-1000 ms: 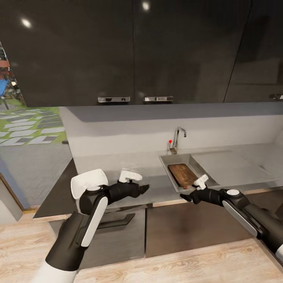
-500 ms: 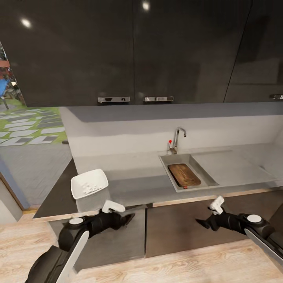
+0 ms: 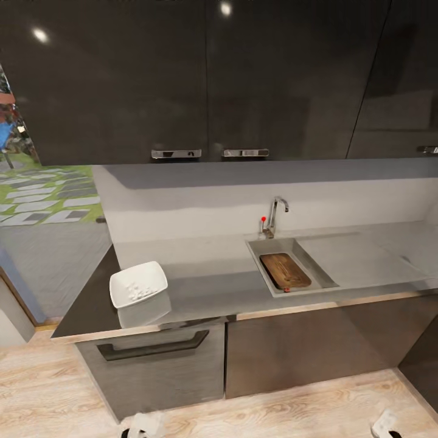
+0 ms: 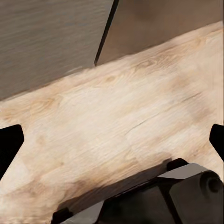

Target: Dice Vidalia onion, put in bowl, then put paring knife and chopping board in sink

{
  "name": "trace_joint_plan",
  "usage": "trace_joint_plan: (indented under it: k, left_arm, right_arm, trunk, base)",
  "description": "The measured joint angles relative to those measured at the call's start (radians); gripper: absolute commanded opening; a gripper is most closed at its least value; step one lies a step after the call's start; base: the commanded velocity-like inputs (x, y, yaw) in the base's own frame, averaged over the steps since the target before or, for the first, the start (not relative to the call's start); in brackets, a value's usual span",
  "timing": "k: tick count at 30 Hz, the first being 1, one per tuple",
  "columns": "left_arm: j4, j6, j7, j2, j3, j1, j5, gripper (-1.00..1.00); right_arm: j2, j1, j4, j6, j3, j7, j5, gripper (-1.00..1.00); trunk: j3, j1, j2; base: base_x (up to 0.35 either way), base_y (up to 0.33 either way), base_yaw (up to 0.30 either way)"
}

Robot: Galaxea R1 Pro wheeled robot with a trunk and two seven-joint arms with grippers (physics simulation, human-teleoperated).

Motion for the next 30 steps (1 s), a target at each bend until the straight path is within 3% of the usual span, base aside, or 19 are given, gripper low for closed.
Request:
trace_joint_plan:
  k: [1,5,6,7,8,9,12,14,16,20,21,26,28,30]
  left_arm:
    - [0.087,-0.059,0.000,0.000,0.000,0.002,0.000,1.00]
    - [0.241,-0.094,-0.002,-0.007,0.002,0.003,0.002,1.00]
    - [0.322,-0.108,-0.002,-0.021,0.007,0.004,0.001,1.00]
    - [0.356,-0.114,-0.002,-0.026,0.011,0.003,0.002,1.00]
    - [0.439,-0.135,-0.002,-0.037,0.039,0.004,0.001,1.00]
    - [0.579,-0.176,-0.003,-0.046,0.120,0.004,-0.001,1.00]
    - [0.720,-0.203,0.002,-0.051,0.169,0.003,-0.001,1.00]
    - [0.765,-0.206,0.017,-0.054,0.180,0.003,-0.001,1.00]
    - [0.874,-0.204,0.070,-0.060,0.189,0.003,-0.004,1.00]
    - [1.003,-0.206,0.129,-0.077,0.192,0.003,-0.004,1.00]
    - [1.069,-0.207,0.144,-0.096,0.191,0.003,-0.004,1.00]
    - [1.137,-0.227,0.150,-0.133,0.192,0.002,-0.004,1.00]
    - [1.146,-0.314,0.155,-0.143,0.195,0.002,-0.004,1.00]
    - [1.144,-0.335,0.158,-0.141,0.196,0.002,-0.004,1.00]
  right_arm:
    - [0.054,0.002,0.137,-0.034,0.013,-0.001,-0.013,1.00]
    - [0.167,0.000,0.398,-0.065,0.018,-0.004,-0.025,1.00]
    - [0.226,0.000,0.518,-0.072,0.017,-0.008,-0.028,1.00]
    - [0.247,0.000,0.562,-0.074,0.013,-0.013,-0.028,1.00]
    - [0.293,-0.001,0.660,-0.077,0.001,-0.048,-0.031,1.00]
    - [0.348,0.000,0.750,-0.074,-0.047,-0.171,-0.036,1.00]
    - [0.396,0.011,0.792,-0.071,-0.082,-0.289,-0.044,1.00]
    - [0.424,0.030,0.802,-0.070,-0.091,-0.331,-0.045,1.00]
    - [0.472,0.066,0.810,-0.062,-0.116,-0.390,-0.056,1.00]
    - [0.555,0.103,0.815,0.003,-0.172,-0.502,-0.125,1.00]
    - [0.603,0.135,0.816,0.047,-0.192,-0.540,-0.164,1.00]
    - [0.637,0.182,0.815,0.056,-0.194,-0.552,-0.180,1.00]
    - [0.642,0.193,0.814,0.057,-0.194,-0.555,-0.182,1.00]
    - [0.643,0.194,0.813,0.053,-0.193,-0.555,-0.183,1.00]
  trunk:
    - [0.000,0.000,0.000]
    - [0.000,0.000,0.000]
    - [0.000,0.000,0.000]
    - [0.000,0.000,0.000]
    - [0.000,0.000,0.000]
    - [0.000,0.000,0.000]
    - [0.000,0.000,0.000]
    - [0.000,0.000,0.000]
    - [0.000,0.000,0.000]
    - [0.000,0.000,0.000]
    - [0.000,0.000,0.000]
    - [0.000,0.000,0.000]
    - [0.000,0.000,0.000]
    - [0.000,0.000,0.000]
  base:
    - [0.000,0.000,0.000]
    - [0.000,0.000,0.000]
    - [0.000,0.000,0.000]
    - [0.000,0.000,0.000]
    - [0.000,0.000,0.000]
    - [0.000,0.000,0.000]
    - [0.000,0.000,0.000]
    - [0.000,0.000,0.000]
    - [0.000,0.000,0.000]
    - [0.000,0.000,0.000]
    - [0.000,0.000,0.000]
    - [0.000,0.000,0.000]
    - [0.000,0.000,0.000]
    - [0.000,0.000,0.000]
